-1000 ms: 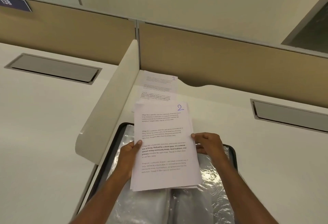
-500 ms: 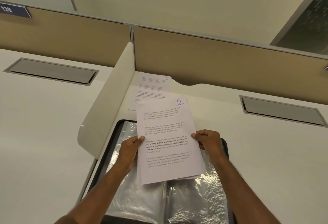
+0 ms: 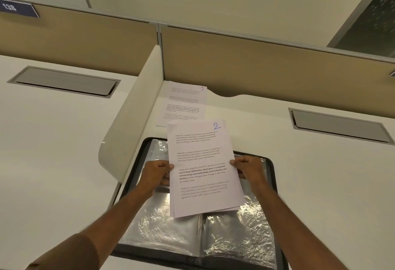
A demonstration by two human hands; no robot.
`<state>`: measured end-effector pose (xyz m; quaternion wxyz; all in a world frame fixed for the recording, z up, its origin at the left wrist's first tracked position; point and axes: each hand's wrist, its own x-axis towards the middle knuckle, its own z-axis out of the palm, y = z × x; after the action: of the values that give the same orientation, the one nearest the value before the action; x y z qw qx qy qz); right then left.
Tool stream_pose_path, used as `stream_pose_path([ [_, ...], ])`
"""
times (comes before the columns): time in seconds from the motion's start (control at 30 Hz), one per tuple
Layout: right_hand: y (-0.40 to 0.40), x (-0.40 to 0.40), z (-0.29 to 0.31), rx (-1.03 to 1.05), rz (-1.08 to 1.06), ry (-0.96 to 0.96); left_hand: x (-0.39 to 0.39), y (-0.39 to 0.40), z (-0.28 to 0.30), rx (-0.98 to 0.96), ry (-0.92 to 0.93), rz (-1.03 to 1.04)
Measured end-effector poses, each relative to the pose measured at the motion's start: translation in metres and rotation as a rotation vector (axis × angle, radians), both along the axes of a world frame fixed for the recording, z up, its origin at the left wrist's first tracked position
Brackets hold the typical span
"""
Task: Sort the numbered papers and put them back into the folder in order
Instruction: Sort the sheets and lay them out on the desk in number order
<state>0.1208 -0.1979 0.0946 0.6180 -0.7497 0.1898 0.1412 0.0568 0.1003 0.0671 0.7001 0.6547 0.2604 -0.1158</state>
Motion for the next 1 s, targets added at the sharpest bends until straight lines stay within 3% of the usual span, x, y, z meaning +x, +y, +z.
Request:
stream_pose_path([
  [0.2,0.007,0.003,-0.006,-0.014,-0.053,-0.008,0.000,-0.001,0.000,-0.011,-0.017,0.043],
  [0.7,0.008,0.019,-0.006,-0.105,0.049,-0.086,0.008,0.000,-0.010,-0.005,-0.059,0.097],
  [1.0,0.005,0.015,-0.021,-0.221,0.040,-0.122,0.004,-0.010,-0.008,0.107,-0.048,0.165],
])
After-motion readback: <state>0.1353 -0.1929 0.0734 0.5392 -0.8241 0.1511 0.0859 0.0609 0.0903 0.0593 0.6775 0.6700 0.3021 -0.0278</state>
